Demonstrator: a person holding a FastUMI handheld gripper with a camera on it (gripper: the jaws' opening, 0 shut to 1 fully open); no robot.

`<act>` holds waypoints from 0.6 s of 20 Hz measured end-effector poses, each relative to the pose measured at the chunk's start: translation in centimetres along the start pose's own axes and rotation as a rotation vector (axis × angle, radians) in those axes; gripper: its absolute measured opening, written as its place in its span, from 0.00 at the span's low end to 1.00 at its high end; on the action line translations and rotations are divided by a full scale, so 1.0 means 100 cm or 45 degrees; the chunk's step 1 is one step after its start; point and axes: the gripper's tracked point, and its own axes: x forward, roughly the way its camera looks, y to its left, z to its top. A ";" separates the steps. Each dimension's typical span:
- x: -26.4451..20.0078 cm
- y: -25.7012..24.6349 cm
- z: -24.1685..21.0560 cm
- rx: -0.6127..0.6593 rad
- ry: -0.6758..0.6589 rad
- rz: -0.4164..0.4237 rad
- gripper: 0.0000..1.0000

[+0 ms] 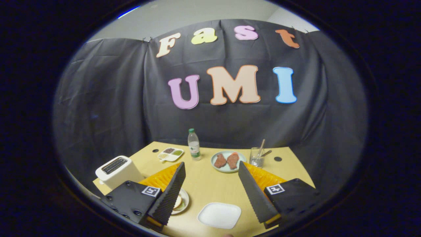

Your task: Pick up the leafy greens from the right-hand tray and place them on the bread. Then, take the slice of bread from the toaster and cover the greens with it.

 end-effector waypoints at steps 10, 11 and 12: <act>-0.019 -0.037 0.058 0.004 -0.256 -0.174 1.00; -0.018 -0.037 0.058 0.004 -0.266 -0.179 1.00; -0.018 -0.038 0.059 0.002 -0.267 -0.182 1.00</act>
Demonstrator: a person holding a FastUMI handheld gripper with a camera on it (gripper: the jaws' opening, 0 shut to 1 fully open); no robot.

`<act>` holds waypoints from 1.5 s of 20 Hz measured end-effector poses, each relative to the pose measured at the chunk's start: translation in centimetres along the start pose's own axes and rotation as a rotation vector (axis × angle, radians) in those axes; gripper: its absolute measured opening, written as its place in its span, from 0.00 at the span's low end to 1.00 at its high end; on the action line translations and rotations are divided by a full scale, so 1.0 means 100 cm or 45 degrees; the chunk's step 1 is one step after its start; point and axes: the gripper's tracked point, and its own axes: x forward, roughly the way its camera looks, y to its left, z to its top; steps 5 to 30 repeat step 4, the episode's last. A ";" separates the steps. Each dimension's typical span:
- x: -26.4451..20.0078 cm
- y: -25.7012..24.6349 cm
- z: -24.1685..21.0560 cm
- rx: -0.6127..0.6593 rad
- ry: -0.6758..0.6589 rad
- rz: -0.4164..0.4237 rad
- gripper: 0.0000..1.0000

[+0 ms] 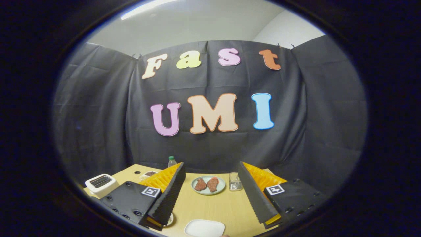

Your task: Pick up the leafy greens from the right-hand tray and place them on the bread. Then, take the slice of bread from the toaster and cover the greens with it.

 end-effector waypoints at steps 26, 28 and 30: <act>0.002 0.004 0.003 -0.001 -0.014 0.008 1.00; 0.002 0.004 0.003 -0.001 -0.014 0.008 1.00; 0.002 0.004 0.003 -0.001 -0.014 0.008 1.00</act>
